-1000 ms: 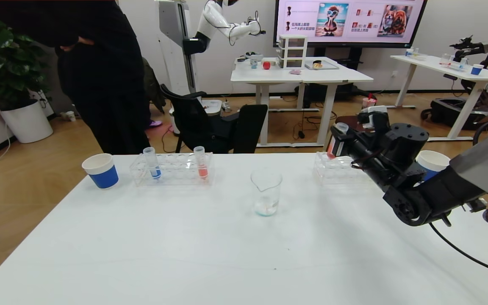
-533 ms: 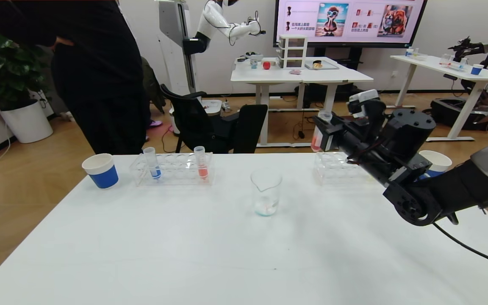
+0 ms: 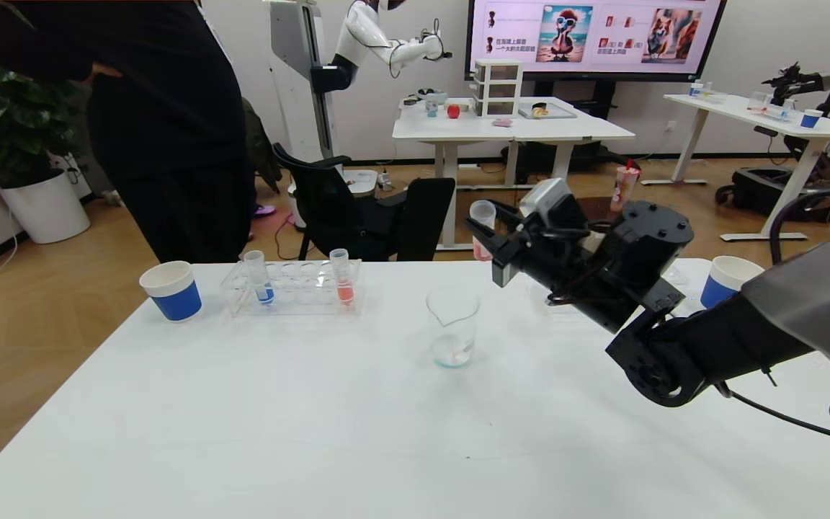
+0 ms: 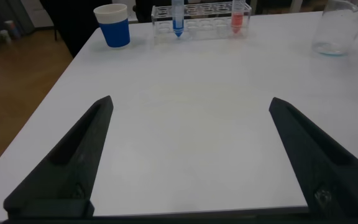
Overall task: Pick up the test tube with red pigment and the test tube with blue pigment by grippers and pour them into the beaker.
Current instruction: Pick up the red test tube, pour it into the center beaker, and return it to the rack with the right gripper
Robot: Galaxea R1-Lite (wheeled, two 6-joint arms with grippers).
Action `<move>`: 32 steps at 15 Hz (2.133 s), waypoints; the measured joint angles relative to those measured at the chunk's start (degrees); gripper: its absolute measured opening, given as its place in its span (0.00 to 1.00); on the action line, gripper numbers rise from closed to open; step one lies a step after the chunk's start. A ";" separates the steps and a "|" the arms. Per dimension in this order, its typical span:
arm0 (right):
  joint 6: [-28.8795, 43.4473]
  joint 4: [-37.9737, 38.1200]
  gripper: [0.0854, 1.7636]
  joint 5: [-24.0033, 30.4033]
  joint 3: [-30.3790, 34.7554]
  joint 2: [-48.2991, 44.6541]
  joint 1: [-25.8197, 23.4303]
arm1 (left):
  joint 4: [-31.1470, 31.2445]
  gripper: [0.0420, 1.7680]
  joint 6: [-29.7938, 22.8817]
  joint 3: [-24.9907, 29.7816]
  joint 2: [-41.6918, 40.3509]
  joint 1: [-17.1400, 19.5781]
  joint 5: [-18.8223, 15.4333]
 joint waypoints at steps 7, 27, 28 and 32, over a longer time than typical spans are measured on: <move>-16.04 -3.88 0.25 12.26 -5.57 6.95 -2.79 | 0.00 0.99 -0.01 0.01 0.00 0.00 0.02; -38.32 -10.52 0.25 33.07 -16.10 17.42 -7.42 | 0.00 0.99 -0.01 0.01 0.00 0.00 0.00; -39.62 -10.24 0.25 33.56 -16.43 17.60 -7.56 | -0.02 0.99 -0.01 0.01 0.00 0.00 -0.02; -43.56 -9.97 0.25 35.56 -16.76 18.02 -7.61 | -0.02 0.99 -0.01 0.01 0.00 0.00 -0.02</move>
